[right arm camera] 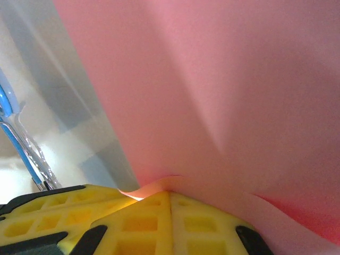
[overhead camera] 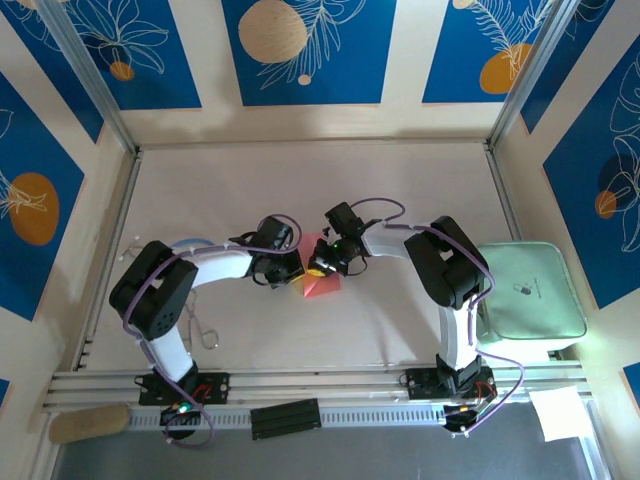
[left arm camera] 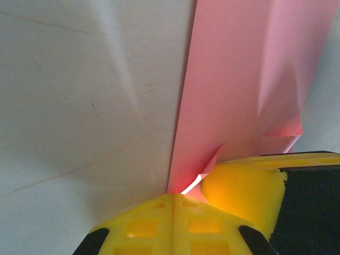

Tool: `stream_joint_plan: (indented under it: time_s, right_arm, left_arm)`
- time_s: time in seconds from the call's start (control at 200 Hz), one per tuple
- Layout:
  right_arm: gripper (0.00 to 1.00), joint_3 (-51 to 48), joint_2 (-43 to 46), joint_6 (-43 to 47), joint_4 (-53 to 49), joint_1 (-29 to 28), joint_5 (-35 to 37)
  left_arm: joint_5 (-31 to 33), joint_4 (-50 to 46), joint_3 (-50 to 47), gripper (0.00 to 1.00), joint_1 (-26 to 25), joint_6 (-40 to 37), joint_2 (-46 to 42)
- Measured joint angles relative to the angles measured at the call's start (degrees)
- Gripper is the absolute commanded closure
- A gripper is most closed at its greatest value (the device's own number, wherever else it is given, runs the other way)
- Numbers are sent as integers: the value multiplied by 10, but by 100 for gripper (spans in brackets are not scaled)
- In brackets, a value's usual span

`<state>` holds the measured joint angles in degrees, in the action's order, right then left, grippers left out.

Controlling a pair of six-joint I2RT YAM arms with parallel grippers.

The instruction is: Fold a paper plane with a square sheet of paper (pick it up from the middle)

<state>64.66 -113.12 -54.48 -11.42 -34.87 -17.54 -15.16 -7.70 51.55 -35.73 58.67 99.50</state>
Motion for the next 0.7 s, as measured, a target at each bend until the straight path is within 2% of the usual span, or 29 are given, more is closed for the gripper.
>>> stream_joint_plan:
  time_s: [0.185, 0.305, 0.425, 0.7]
  right_arm:
    - [97, 0, 0, 0, 0, 0, 0]
    - [98, 2, 0, 0, -3, 0, 0]
    - [98, 7, -3, -1, -12, 0, 1]
    - [98, 14, -6, -4, -22, 0, 2]
  left_arm:
    - [-5, 0, -5, 100, -2, 0, -5]
    - [-12, 4, -32, 100, -5, 1, -38]
    - [-33, 32, -61, 100, -18, 16, -65]
    - [-68, 92, -88, 98, -51, 41, -68]
